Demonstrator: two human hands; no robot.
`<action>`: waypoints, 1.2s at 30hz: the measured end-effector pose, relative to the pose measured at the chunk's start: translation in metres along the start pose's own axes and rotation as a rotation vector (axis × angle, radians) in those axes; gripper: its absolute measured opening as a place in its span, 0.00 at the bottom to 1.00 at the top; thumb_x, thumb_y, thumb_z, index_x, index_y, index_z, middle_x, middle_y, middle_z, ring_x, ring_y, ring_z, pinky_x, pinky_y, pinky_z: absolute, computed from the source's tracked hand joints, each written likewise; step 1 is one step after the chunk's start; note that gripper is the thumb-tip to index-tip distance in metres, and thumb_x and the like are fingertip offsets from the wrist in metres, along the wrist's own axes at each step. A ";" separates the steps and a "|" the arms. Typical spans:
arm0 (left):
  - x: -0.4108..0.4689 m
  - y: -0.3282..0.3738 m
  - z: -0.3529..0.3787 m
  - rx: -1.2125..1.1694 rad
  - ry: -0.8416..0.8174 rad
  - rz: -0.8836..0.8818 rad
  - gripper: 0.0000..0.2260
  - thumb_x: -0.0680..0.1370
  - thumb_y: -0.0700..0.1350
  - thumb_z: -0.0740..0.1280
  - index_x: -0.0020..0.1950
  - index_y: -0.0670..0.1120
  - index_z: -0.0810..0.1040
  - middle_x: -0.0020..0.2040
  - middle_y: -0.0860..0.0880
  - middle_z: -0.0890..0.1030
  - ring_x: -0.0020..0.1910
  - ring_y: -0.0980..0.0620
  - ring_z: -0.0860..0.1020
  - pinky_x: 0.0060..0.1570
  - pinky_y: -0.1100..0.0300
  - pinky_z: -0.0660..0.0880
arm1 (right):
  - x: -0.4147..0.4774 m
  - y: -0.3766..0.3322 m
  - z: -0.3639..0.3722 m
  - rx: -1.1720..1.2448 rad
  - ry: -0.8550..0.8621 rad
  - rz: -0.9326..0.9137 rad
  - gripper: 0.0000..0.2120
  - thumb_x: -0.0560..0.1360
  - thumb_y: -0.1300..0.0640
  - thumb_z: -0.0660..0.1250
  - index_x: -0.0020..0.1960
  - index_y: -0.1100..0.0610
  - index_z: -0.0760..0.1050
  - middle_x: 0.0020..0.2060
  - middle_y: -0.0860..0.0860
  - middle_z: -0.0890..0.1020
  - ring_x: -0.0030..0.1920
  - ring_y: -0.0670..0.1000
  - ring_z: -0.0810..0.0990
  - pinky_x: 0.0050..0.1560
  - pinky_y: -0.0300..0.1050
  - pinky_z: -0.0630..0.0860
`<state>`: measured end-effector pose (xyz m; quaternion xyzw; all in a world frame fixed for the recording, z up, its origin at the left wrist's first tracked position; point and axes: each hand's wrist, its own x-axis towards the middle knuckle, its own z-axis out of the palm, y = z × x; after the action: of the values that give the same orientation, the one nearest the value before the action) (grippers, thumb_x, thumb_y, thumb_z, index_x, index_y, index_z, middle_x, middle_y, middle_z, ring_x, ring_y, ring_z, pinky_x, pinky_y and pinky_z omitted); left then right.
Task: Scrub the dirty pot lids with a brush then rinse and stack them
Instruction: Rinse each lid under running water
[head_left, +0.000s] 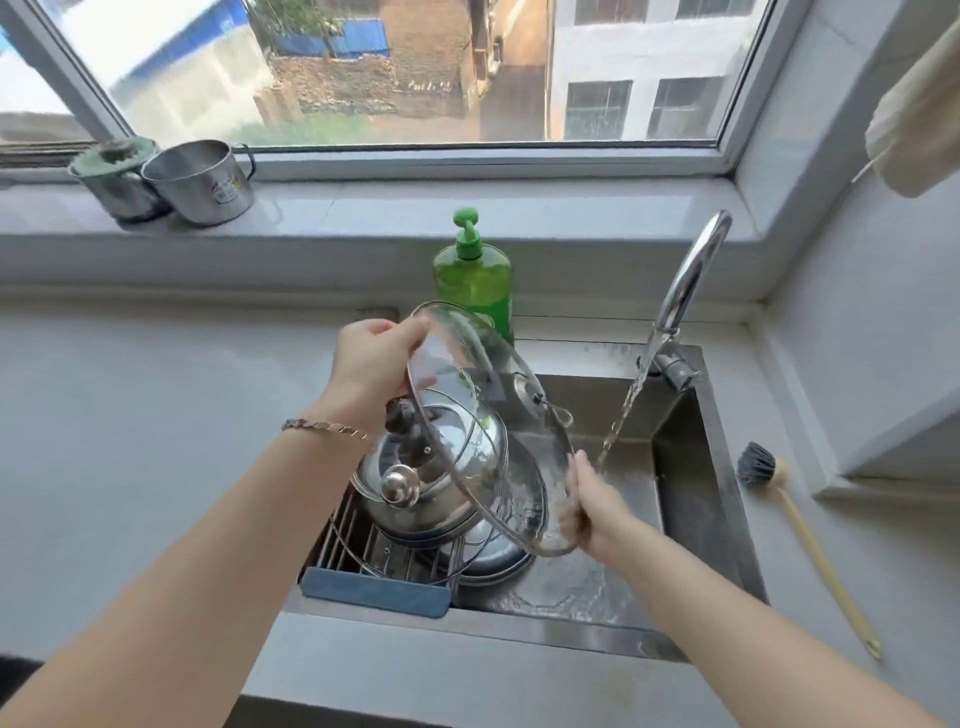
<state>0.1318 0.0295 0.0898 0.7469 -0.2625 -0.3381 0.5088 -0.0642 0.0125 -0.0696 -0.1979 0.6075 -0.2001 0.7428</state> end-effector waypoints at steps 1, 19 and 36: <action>0.010 -0.016 -0.013 0.022 0.033 -0.060 0.13 0.76 0.41 0.68 0.32 0.41 0.70 0.23 0.49 0.70 0.21 0.53 0.70 0.18 0.69 0.68 | 0.001 -0.007 0.000 -0.003 0.030 -0.040 0.19 0.78 0.40 0.56 0.37 0.53 0.69 0.17 0.46 0.65 0.17 0.44 0.62 0.18 0.34 0.61; 0.069 -0.217 -0.077 -0.073 -0.038 -0.675 0.26 0.75 0.62 0.59 0.59 0.41 0.75 0.46 0.45 0.80 0.41 0.49 0.79 0.41 0.57 0.77 | 0.020 0.010 0.134 -0.470 0.050 -0.820 0.18 0.73 0.48 0.68 0.35 0.54 0.63 0.27 0.50 0.67 0.28 0.49 0.67 0.32 0.42 0.66; 0.033 -0.188 -0.007 0.649 -0.163 -0.147 0.29 0.81 0.54 0.54 0.78 0.53 0.43 0.78 0.43 0.39 0.76 0.43 0.39 0.73 0.45 0.46 | 0.038 0.023 0.084 -1.100 0.159 -0.719 0.18 0.78 0.40 0.54 0.54 0.54 0.68 0.47 0.50 0.71 0.47 0.51 0.72 0.44 0.45 0.69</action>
<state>0.1671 0.0740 -0.0928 0.8572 -0.3420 -0.3313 0.1962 0.0264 0.0160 -0.0978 -0.7235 0.5702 -0.1101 0.3733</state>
